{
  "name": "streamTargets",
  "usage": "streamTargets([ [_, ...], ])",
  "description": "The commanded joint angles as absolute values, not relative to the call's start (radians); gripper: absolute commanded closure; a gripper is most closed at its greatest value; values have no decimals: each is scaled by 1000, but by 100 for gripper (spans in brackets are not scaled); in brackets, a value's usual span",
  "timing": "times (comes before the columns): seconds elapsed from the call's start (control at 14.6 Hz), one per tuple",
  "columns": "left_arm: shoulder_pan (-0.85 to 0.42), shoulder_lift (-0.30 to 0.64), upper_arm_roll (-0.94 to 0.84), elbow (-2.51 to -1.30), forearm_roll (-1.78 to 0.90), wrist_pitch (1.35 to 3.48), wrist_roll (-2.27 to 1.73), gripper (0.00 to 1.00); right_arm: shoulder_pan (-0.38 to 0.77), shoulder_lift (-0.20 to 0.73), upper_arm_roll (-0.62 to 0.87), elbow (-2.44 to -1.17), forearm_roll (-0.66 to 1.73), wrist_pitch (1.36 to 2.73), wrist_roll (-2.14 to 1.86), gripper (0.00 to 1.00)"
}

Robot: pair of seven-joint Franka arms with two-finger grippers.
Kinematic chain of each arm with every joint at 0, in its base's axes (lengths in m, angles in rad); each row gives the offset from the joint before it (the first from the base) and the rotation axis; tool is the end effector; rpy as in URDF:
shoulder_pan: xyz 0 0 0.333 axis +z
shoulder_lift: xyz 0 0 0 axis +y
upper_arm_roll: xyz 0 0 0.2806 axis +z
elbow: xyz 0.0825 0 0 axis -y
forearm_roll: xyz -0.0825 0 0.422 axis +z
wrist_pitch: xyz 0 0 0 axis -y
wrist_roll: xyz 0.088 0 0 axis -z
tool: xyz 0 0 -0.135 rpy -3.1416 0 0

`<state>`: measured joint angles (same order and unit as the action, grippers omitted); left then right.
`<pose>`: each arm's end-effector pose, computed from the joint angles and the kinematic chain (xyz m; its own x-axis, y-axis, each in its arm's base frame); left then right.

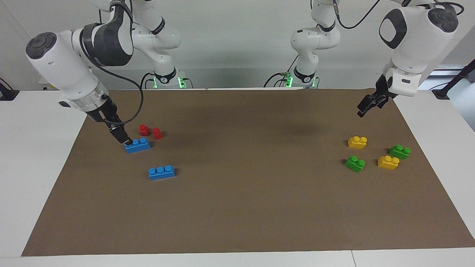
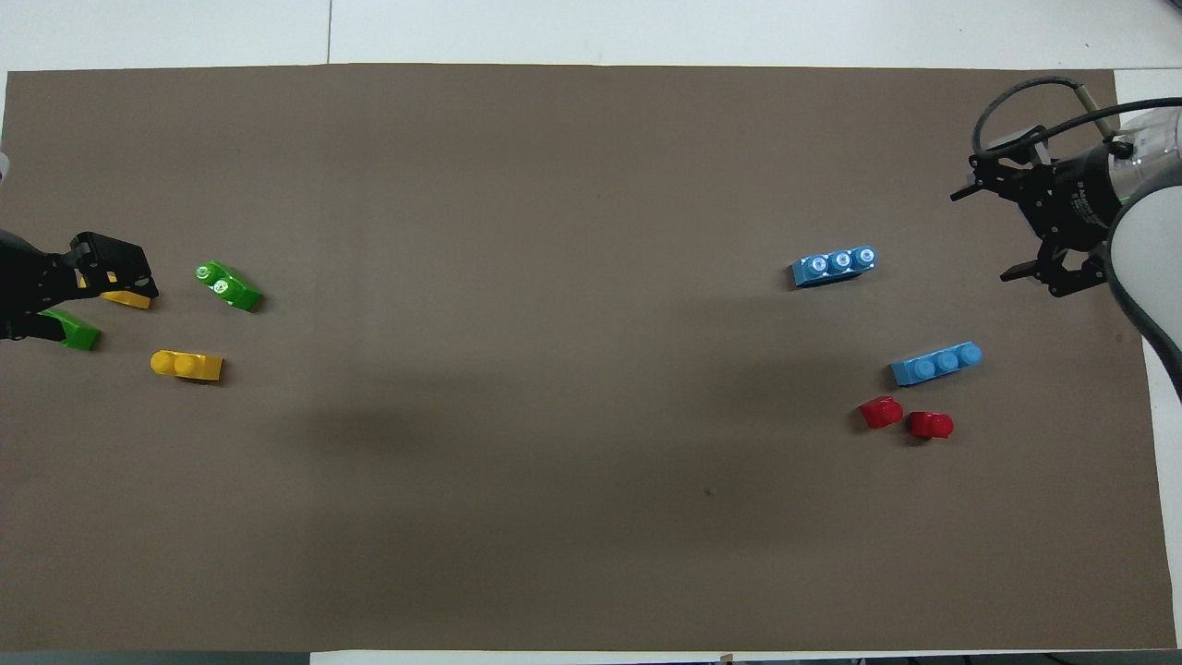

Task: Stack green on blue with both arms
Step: 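Reach the left gripper to the green brick while the right gripper reaches the blue brick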

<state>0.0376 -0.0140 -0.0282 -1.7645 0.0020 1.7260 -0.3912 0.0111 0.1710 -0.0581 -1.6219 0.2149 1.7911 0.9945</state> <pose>0.5932 0.0058 0.4834 0.9207 0.3897 -0.0218 0.3895 -0.9209 -0.0115 0.6476 -0.0047 0.4503 0.4654 -0.8687 -0.1696 -0.8850 -0.4540 -0.1031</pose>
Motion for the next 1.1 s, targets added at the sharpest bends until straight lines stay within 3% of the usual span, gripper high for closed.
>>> streamTargets([
  [0.0,51,41,-29,-1775,-2,1807,-484,0,3,204,-58,-1618,285,1818,1066,3],
  [1.03,109,230,-28,-1812,-34,2059,-620,0,-11,368,-57,-1626,385,1927,1066,3],
])
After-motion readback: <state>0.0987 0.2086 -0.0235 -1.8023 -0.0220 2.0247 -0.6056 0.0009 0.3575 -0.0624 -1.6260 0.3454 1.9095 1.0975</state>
